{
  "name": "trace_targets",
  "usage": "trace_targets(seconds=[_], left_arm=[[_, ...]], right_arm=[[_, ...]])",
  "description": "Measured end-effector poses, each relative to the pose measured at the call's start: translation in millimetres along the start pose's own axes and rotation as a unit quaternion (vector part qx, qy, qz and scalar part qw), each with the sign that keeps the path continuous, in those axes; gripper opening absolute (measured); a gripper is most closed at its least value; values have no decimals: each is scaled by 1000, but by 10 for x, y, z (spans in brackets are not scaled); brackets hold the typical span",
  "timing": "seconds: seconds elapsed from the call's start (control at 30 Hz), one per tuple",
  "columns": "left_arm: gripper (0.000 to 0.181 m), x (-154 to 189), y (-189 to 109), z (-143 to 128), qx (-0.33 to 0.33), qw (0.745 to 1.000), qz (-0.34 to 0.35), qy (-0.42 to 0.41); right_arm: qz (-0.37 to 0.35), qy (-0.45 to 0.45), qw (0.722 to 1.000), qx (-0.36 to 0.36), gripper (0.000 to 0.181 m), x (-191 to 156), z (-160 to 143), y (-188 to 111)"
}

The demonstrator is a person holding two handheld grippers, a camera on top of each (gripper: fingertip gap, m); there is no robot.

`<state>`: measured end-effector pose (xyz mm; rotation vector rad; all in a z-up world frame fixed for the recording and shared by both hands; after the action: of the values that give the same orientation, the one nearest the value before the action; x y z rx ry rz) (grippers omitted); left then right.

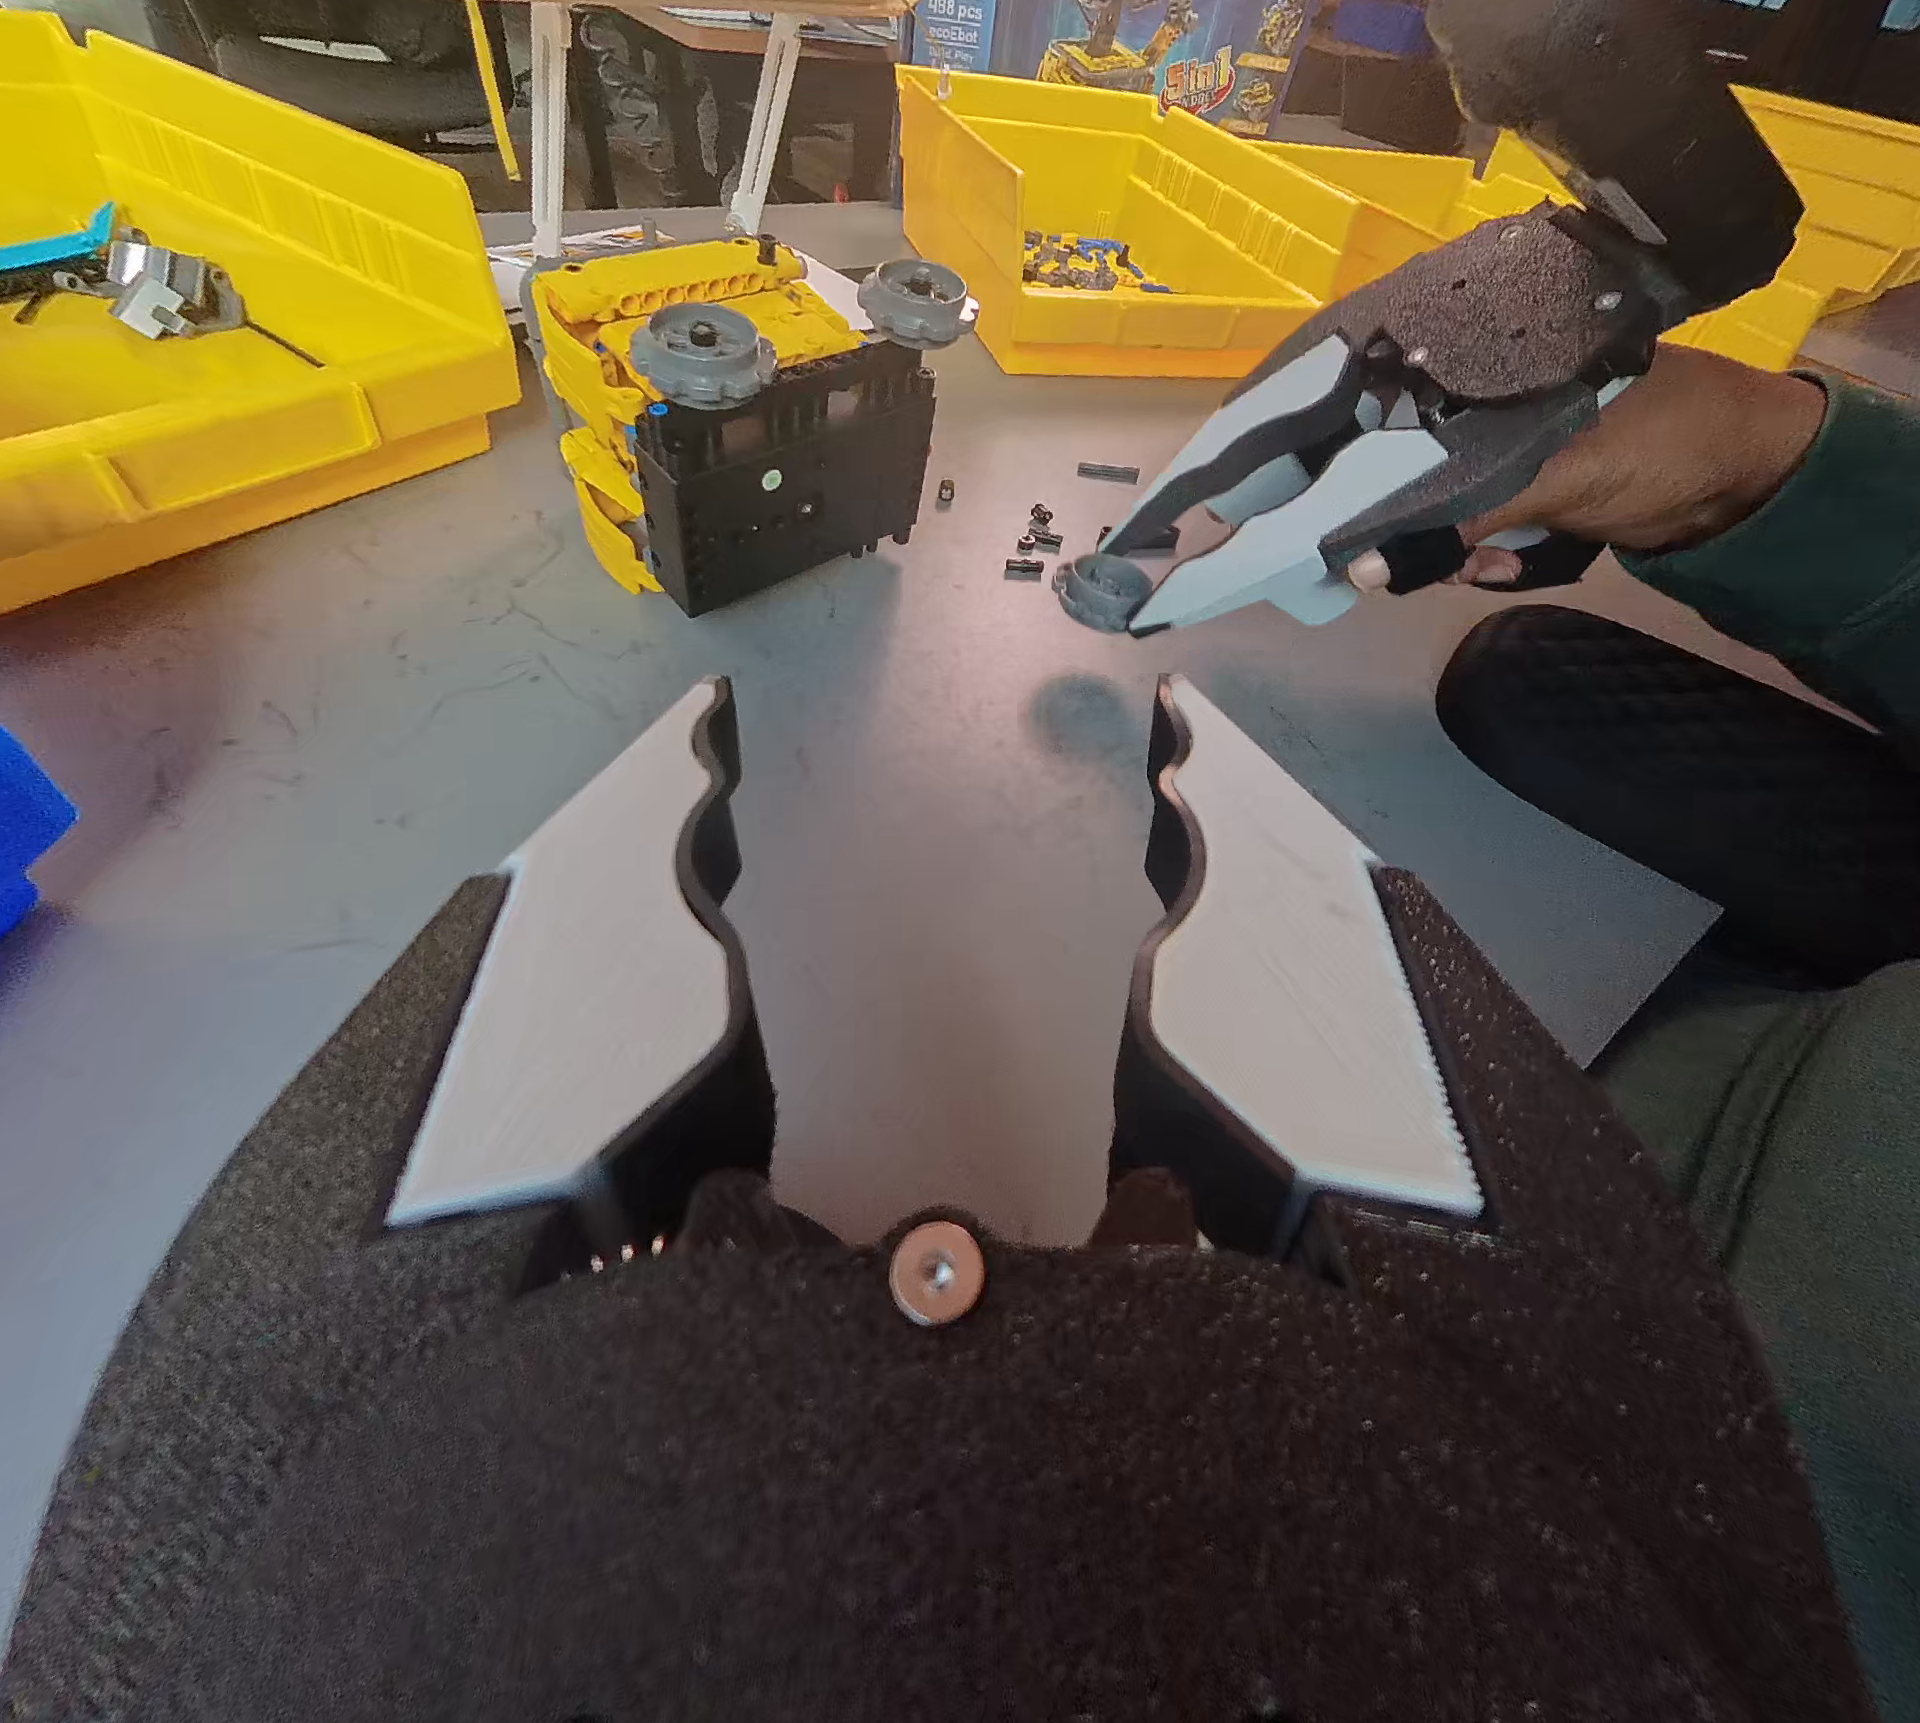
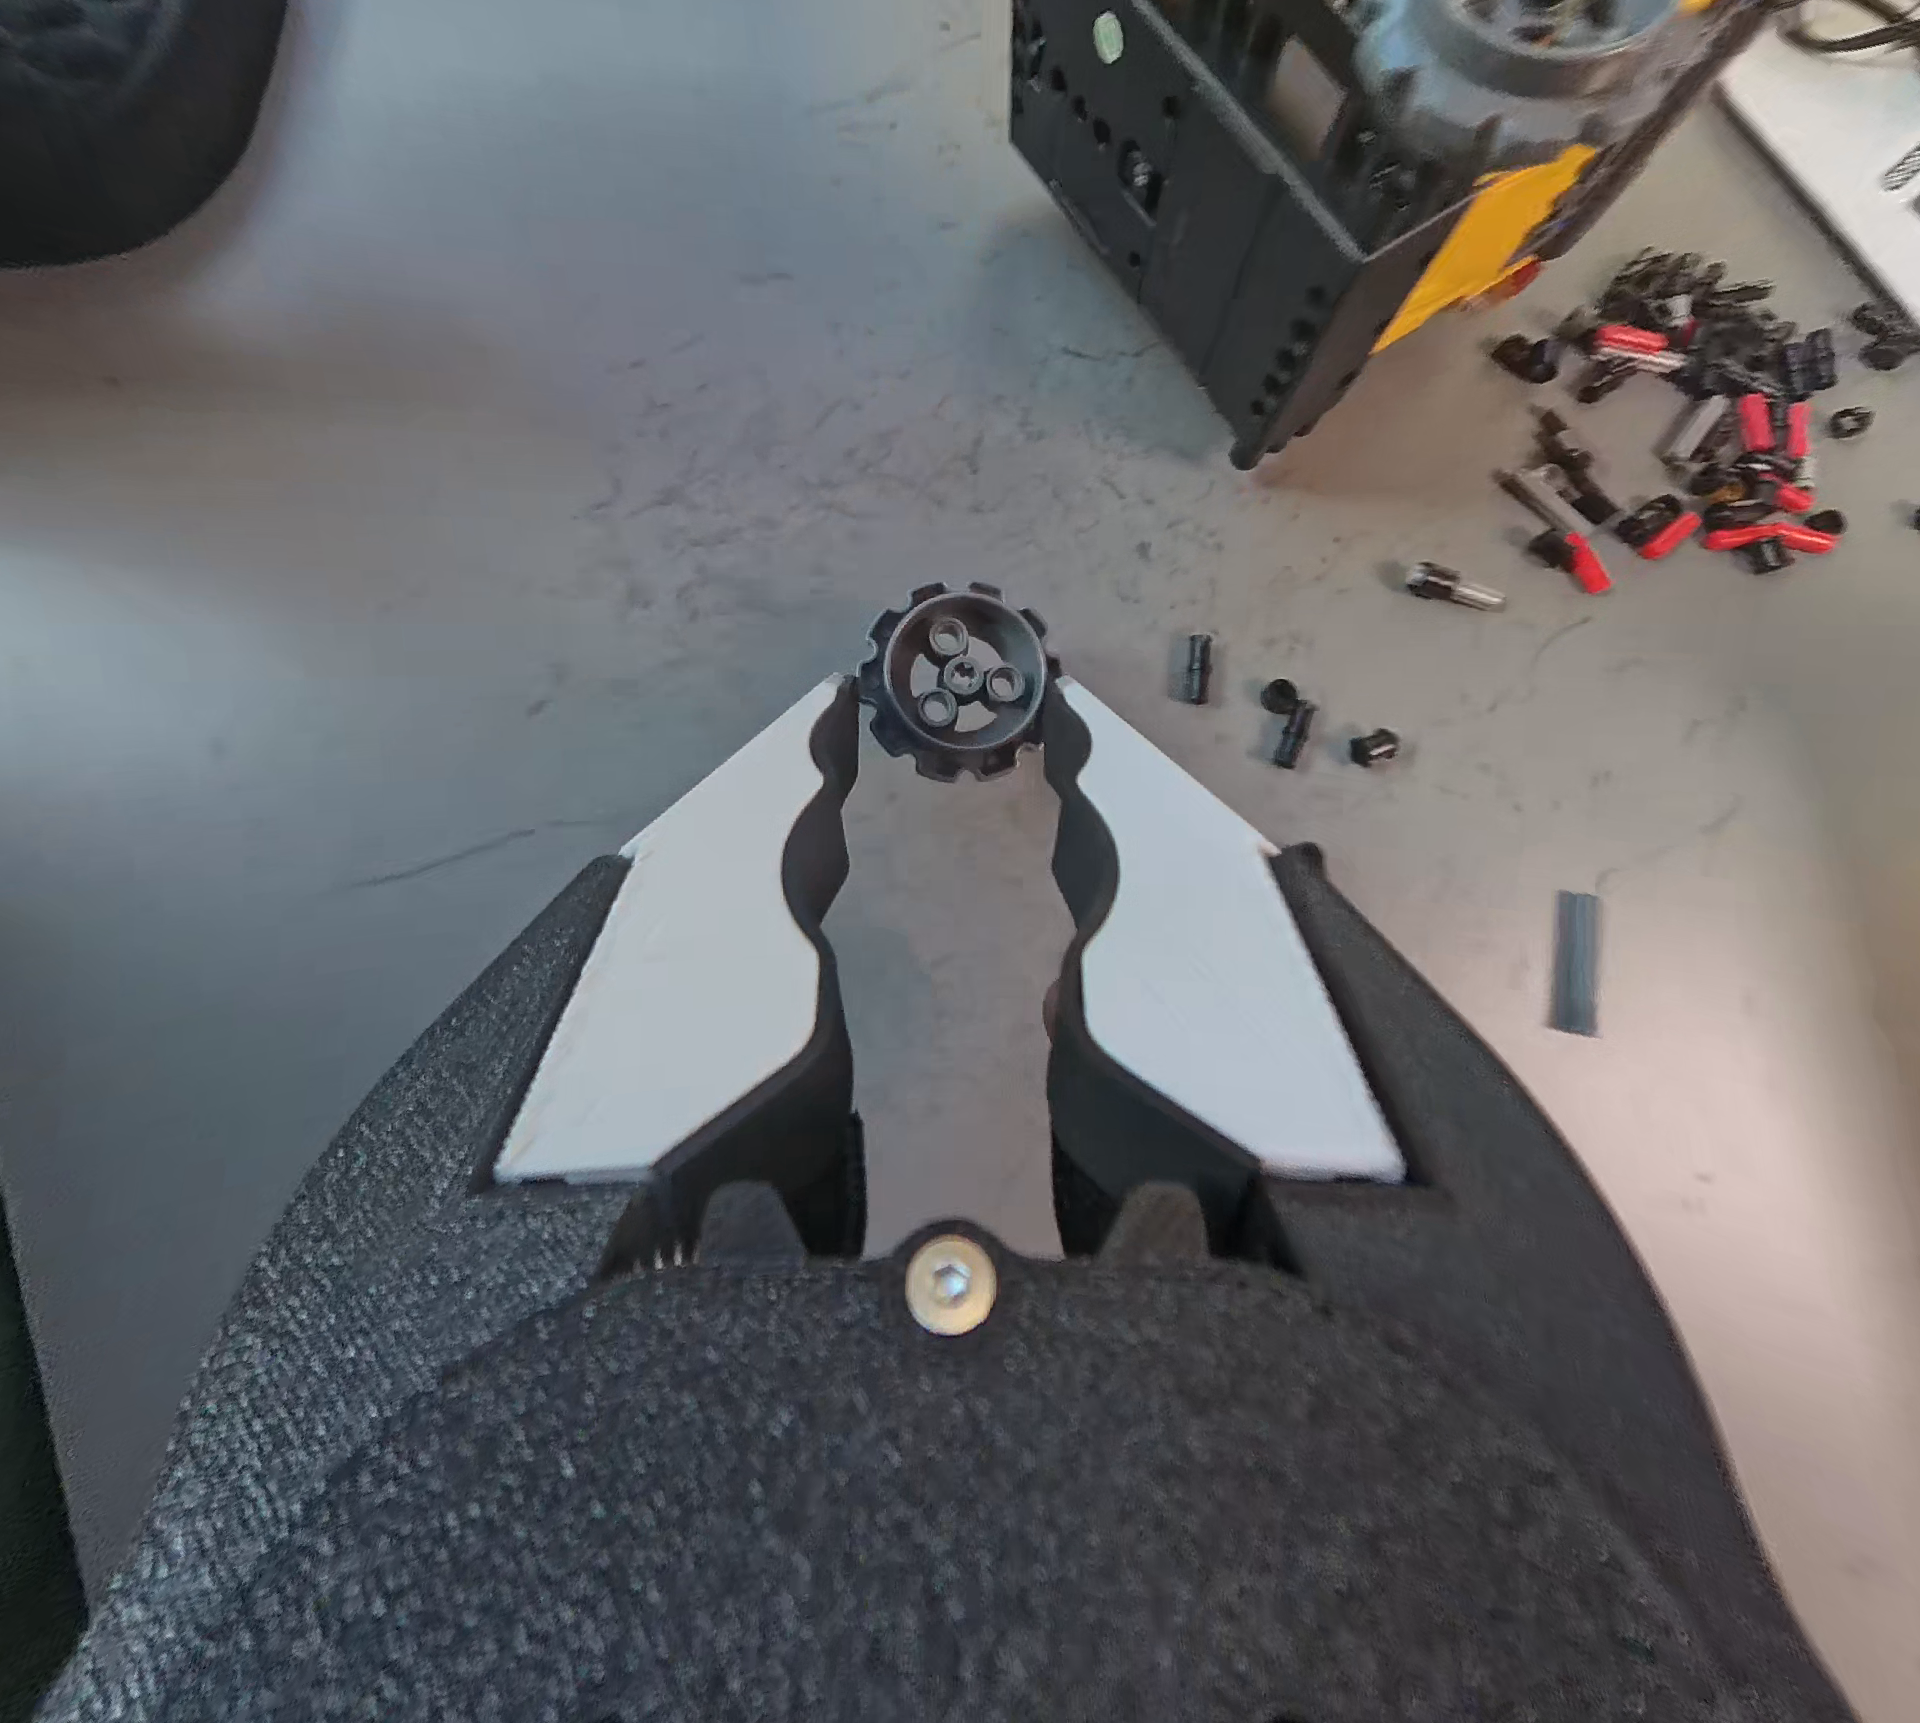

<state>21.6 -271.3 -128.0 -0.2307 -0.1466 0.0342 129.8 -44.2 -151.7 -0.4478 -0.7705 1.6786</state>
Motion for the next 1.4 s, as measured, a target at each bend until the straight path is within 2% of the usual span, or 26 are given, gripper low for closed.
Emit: trace_targets(seconds=[0.17,0.33,0.5,0.63,0.77,0.83,0.93,1.1,1.23,1.4], left_arm=[[78,13,2,-2,-1,1000,4,7],[78,15,11,-6,-5,1000,7,9],[78,4,36,-17,-15,1000,9,6],[78,0,52,-24,-21,1000,10,6],[78,-4,59,-26,-24,1000,11,4],[79,-4,68,-29,-27,1000,11,5],[79,5,67,-27,-27,999,14,9],[81,-7,53,-13,-19,1000,22,8],[83,-15,-1,34,3,999,35,10],[85,-83,-47,130,14,998,58,28]], right_arm=[[-75,18,997,2,35,583,99,-89],[-88,43,995,3,35,1046,80,47],[-79,43,996,-8,35,1172,55,245],[-101,54,993,-40,35,1271,-13,378],[-112,71,990,-41,35,1334,-53,411],[-116,70,990,-28,44,1328,-53,381],[-128,72,989,16,51,1264,-20,184],[-165,79,976,116,58,958,-42,-448],[-207,80,963,155,64,543,-309,-974],[-253,87,953,142,74,59,-735,-1437]])
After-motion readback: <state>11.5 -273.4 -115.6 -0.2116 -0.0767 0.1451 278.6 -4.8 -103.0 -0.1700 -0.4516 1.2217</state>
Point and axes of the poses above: each gripper's, where its closed fingertips meet, y out along the fingers, z out of its top, x = y × z across the jaws, the point moved 9 cm from there along -y, back along the fingers, and after that the axes turned 2 degrees about -z, right-handed, at the moved point
